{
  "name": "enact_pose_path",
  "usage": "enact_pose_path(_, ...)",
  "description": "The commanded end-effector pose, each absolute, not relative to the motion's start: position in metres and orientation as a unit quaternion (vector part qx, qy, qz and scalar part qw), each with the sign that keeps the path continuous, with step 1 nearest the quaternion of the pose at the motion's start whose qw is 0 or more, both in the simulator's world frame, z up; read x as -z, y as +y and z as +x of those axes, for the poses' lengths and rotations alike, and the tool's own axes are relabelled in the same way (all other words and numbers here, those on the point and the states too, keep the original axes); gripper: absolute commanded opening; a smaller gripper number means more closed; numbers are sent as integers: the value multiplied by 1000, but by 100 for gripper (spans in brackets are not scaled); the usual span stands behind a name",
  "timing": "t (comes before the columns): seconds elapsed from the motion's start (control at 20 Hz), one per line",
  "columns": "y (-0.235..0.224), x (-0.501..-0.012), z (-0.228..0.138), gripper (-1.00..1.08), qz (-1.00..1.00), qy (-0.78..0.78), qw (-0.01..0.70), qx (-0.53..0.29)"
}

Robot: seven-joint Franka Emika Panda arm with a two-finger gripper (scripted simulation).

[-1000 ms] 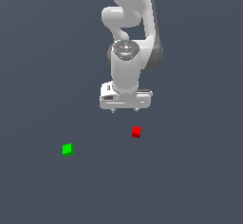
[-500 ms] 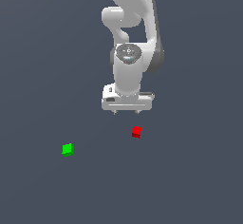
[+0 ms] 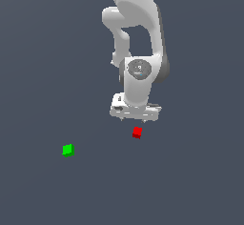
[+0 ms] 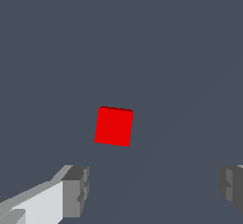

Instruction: Stack the red cube on top of the green cube.

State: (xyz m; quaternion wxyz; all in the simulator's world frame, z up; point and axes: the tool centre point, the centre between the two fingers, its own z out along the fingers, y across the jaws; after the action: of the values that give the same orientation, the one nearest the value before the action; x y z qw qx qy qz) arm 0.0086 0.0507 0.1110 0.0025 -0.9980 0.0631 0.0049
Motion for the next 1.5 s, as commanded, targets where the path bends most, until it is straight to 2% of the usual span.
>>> enact_pose_path(0.0, 59, -99, 14, 100, -997, 82, 2, -3)
enact_pose_path(0.45, 77, -72, 28, 100, -992, 124, 0, 0)
enact_pose_path(1.05, 78, -67, 29, 100, -992, 127, 0, 0)
enact_pose_path(1.45, 77, -31, 28, 100, -992, 127, 0, 0)
